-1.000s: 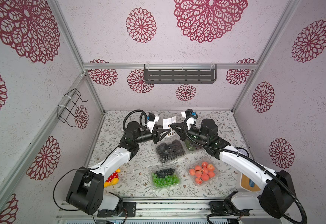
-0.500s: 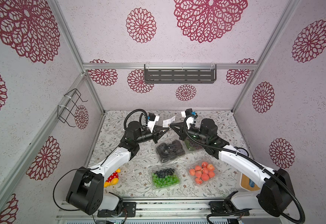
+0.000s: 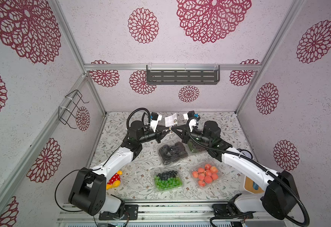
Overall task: Label fruit boxes
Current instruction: Tear off the label from the label sticker, then stick the label on the fruit box.
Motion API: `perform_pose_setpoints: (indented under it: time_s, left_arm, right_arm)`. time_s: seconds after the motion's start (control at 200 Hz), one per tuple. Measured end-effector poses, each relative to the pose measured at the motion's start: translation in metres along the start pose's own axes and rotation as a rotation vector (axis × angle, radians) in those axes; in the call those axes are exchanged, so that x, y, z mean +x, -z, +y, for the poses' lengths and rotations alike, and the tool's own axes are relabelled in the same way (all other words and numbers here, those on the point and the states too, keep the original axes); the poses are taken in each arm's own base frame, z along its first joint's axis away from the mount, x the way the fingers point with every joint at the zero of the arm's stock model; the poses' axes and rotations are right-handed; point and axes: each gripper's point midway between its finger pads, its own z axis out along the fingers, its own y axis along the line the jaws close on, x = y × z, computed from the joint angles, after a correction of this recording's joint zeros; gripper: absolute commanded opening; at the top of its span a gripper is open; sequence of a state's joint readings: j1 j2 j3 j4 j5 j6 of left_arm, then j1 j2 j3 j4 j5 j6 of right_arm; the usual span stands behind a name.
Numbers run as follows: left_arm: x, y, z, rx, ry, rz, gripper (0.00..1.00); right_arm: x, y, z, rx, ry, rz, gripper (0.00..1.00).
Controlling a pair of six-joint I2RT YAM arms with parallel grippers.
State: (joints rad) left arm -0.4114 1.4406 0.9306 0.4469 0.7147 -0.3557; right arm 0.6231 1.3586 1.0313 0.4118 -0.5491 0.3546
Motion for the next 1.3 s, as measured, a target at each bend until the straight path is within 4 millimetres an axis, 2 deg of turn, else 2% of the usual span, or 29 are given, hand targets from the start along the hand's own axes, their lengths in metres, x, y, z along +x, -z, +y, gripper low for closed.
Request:
perform_pose_setpoints:
  time_s: [0.08,0.145,0.25,0.4,0.51,0.635,0.76,0.896,1.001,1.176,1.301]
  left_arm:
    - [-0.003,0.002,0.01,-0.051,0.017,-0.017,0.0]
    - [-0.004,0.006,0.021,-0.113,0.039,-0.029,0.0]
    - [-0.004,0.021,0.046,-0.267,0.086,-0.042,0.0]
    - [0.002,0.043,0.06,-0.4,0.12,-0.055,0.0]
    - [0.013,0.054,0.06,-0.441,0.139,-0.051,0.0]
    - [0.031,0.061,0.058,-0.45,0.155,-0.026,0.0]
    - [0.049,0.06,0.053,-0.444,0.173,0.024,0.0]
    - [0.058,0.054,0.041,-0.417,0.169,0.057,0.0]
    - [0.064,0.053,0.031,-0.401,0.165,0.068,0.0]
    - [0.076,0.05,0.021,-0.388,0.164,0.093,0.0]
    - [0.083,0.053,0.021,-0.395,0.169,0.108,0.0]
  right_arm:
    - [0.002,0.001,-0.007,0.034,-0.046,-0.021,0.0]
    - [0.012,0.004,-0.02,0.097,-0.122,-0.024,0.0]
    - [0.031,0.007,-0.045,0.236,-0.264,-0.006,0.0]
    - [0.054,0.02,-0.067,0.421,-0.428,0.021,0.0]
    - [0.074,0.03,-0.071,0.524,-0.527,0.056,0.0]
    - [0.097,0.028,-0.071,0.57,-0.644,0.096,0.0]
    - [0.137,0.021,-0.081,0.66,-0.75,0.169,0.0]
    - [0.174,0.019,-0.087,0.764,-0.82,0.236,0.0]
    - [0.179,0.018,-0.087,0.801,-0.86,0.239,0.0]
    - [0.166,0.001,-0.092,0.818,-0.906,0.207,0.0]
    - [0.176,-0.007,-0.098,0.852,-0.931,0.231,0.0]
